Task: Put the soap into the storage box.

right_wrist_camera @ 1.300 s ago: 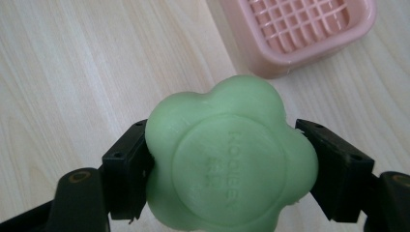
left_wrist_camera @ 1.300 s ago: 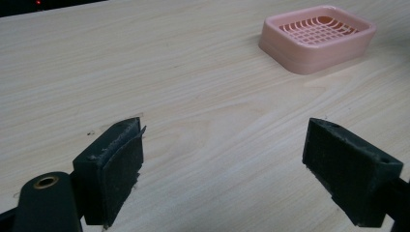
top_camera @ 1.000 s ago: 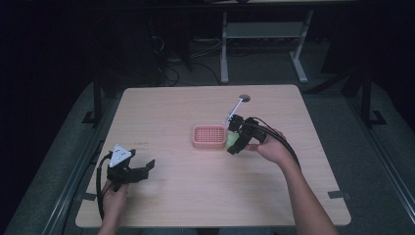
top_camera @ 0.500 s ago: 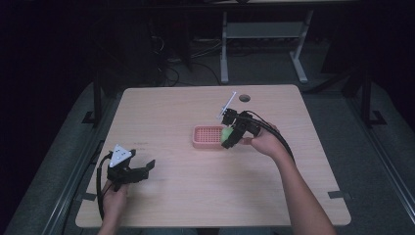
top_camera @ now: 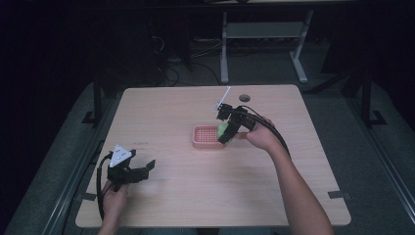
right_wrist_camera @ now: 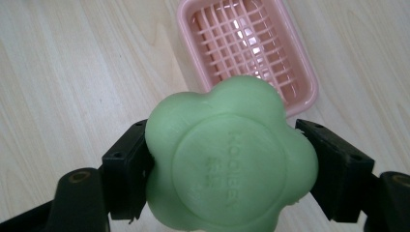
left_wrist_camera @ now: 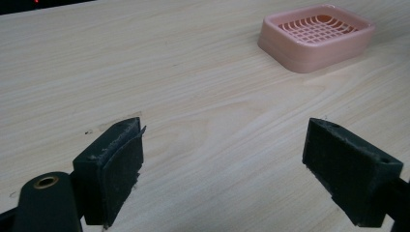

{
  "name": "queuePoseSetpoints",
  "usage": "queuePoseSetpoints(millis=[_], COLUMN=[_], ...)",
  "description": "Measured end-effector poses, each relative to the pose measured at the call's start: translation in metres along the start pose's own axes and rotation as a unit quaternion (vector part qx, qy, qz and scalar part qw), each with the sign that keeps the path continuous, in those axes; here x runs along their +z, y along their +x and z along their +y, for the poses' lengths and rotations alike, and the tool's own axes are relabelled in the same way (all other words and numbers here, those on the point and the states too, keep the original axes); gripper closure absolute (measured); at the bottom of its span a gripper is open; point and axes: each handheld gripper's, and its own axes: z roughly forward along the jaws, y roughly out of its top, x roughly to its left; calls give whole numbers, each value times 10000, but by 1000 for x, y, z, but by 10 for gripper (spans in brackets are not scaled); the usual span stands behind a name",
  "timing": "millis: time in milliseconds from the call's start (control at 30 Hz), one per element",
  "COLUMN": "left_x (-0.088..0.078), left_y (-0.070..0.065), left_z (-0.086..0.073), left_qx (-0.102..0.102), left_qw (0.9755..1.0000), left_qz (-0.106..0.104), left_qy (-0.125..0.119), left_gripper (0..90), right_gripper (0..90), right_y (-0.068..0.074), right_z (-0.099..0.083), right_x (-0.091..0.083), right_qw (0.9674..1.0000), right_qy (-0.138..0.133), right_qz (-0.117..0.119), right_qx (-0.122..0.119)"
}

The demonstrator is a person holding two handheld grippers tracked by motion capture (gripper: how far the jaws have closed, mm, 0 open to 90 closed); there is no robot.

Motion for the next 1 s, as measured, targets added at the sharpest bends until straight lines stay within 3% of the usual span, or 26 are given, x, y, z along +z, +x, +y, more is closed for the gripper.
queuePoseSetpoints(millis=[500, 1000], left_x=[0, 0], left_y=[0, 0], left_z=[0, 0], left_qx=[27, 32], left_qw=[10000, 10000], left_qz=[13, 9], left_qy=[7, 14], left_gripper=[142, 142], right_gripper=[255, 255], right_y=[-5, -16], right_z=[36, 50], right_x=[11, 38], right_qw=[9999, 9994], right_qy=[90, 261], right_qz=[-64, -78], right_qx=[-61, 201])
